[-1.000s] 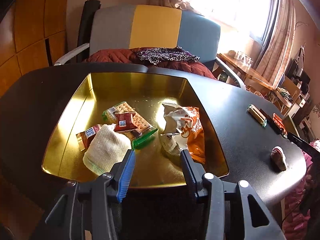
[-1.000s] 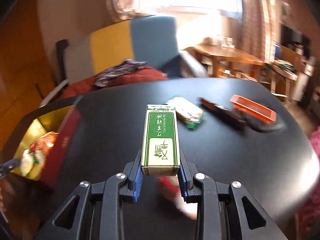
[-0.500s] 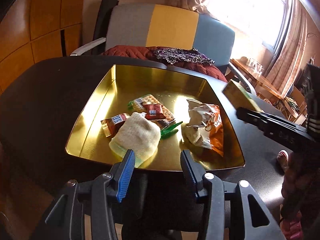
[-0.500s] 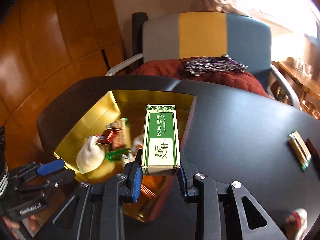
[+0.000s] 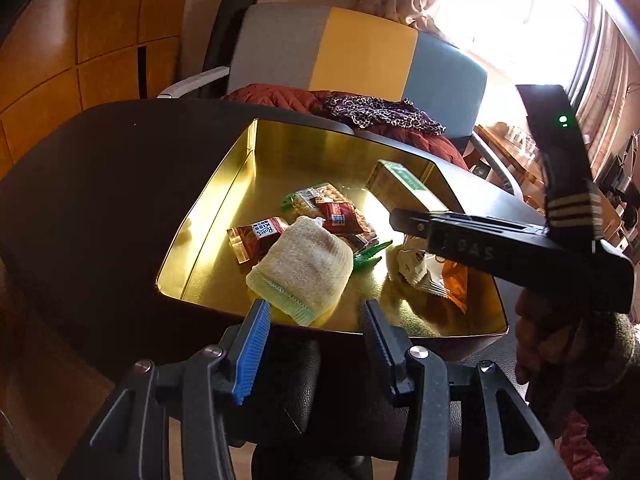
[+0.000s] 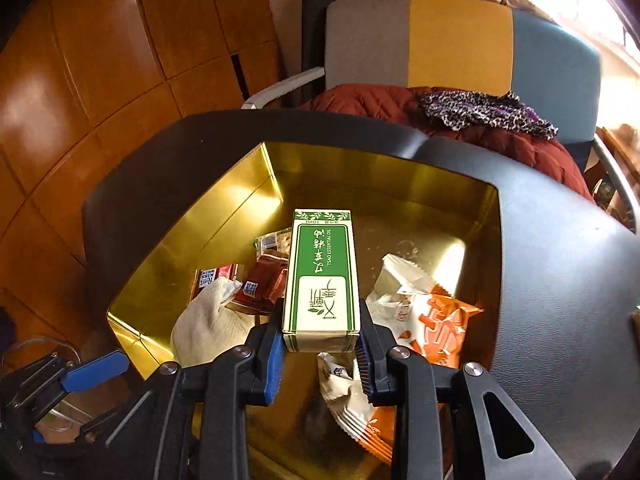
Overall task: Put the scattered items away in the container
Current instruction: 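Carry the green tea box with the right gripper and lower it into the tray, then grasp the knit sock with the left gripper while the right gripper grasps the brown brick toy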
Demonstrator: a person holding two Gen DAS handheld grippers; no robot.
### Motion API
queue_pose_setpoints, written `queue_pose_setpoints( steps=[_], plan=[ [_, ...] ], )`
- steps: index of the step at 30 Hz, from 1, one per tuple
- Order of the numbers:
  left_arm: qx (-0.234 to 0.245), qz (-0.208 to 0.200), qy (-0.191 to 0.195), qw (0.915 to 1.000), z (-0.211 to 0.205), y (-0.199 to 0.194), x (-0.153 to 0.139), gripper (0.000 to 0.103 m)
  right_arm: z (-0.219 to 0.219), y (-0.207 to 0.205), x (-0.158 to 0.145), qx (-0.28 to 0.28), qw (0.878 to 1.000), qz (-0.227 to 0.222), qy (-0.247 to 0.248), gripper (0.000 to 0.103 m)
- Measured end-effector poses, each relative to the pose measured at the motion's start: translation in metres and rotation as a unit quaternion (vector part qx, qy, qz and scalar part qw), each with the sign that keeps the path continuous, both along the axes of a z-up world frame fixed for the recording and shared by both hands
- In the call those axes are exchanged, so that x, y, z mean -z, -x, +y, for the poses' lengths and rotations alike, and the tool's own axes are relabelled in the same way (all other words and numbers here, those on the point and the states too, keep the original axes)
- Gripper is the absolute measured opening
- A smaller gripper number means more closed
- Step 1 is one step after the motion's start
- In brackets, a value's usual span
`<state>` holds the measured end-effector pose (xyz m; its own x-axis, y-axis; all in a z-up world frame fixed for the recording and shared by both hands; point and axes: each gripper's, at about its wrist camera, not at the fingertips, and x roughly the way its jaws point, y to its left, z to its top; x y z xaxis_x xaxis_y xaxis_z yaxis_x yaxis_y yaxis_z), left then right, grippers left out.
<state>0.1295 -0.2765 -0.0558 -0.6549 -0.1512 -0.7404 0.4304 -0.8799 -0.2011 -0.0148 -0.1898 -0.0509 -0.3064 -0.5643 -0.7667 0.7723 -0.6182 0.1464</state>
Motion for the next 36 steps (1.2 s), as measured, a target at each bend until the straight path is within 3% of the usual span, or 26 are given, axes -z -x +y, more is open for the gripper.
queue_pose_setpoints(
  steps=[14, 23, 30, 36],
  plan=[
    [-0.001, -0.001, 0.002, 1.0, 0.002, -0.003, -0.002, 0.048, -0.005, -0.015, 0.002, -0.005, 0.999, 0.034, -0.024, 0.033],
    [0.014, 0.006, 0.017, 0.9997, 0.017, -0.003, -0.014, 0.048, 0.019, -0.026, -0.02, 0.013, 0.998, 0.061, 0.008, 0.038],
    [0.06, 0.013, 0.03, 0.9976, 0.045, 0.015, -0.027, 0.048, 0.072, -0.012, -0.025, 0.075, 0.995, 0.056, 0.03, 0.04],
    [0.13, 0.014, 0.037, 0.9907, 0.09, 0.043, -0.035, 0.048, 0.154, 0.009, -0.025, 0.169, 0.983, 0.049, 0.047, 0.041]
  ],
)
